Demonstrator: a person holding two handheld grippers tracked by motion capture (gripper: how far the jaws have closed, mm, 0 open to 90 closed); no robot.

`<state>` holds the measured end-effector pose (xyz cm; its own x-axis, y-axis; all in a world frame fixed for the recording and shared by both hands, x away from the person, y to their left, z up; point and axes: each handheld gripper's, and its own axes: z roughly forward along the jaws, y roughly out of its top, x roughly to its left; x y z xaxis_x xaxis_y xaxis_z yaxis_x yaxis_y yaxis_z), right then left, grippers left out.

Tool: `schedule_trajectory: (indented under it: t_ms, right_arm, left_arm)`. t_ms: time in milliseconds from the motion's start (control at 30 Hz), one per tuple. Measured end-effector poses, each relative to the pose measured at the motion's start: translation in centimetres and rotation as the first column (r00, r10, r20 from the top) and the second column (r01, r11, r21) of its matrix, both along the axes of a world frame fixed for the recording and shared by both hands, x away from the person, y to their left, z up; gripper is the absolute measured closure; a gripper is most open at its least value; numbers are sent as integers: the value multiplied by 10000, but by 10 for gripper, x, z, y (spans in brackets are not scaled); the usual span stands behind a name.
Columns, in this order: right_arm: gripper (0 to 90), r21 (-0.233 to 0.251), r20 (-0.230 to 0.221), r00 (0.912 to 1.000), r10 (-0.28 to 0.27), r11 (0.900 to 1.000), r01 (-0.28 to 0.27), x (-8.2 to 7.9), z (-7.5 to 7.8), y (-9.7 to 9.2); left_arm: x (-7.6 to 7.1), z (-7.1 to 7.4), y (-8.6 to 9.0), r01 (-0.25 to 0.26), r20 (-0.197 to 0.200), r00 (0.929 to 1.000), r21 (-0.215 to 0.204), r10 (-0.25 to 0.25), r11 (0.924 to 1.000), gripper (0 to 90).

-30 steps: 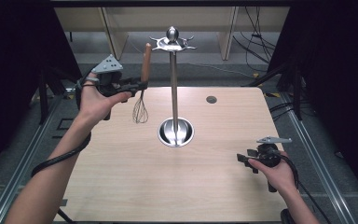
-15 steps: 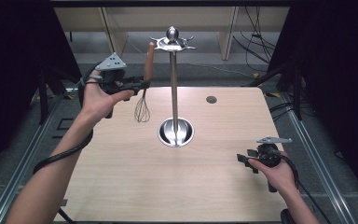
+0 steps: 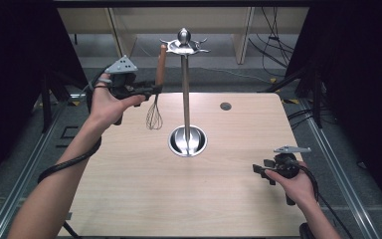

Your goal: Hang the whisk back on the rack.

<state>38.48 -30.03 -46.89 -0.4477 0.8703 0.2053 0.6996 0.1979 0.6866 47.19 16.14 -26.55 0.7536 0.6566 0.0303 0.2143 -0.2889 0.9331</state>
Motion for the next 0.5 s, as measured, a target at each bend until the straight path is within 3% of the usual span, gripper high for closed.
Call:
schedule_trajectory:
  t_ms: [500]
  right_arm:
    - [439, -11, 0, 10000, 7, 10000, -7, 0, 0, 0]
  left_arm:
    - [3, -2, -6, -32, -1, 10000, 1, 32, 10000, 693]
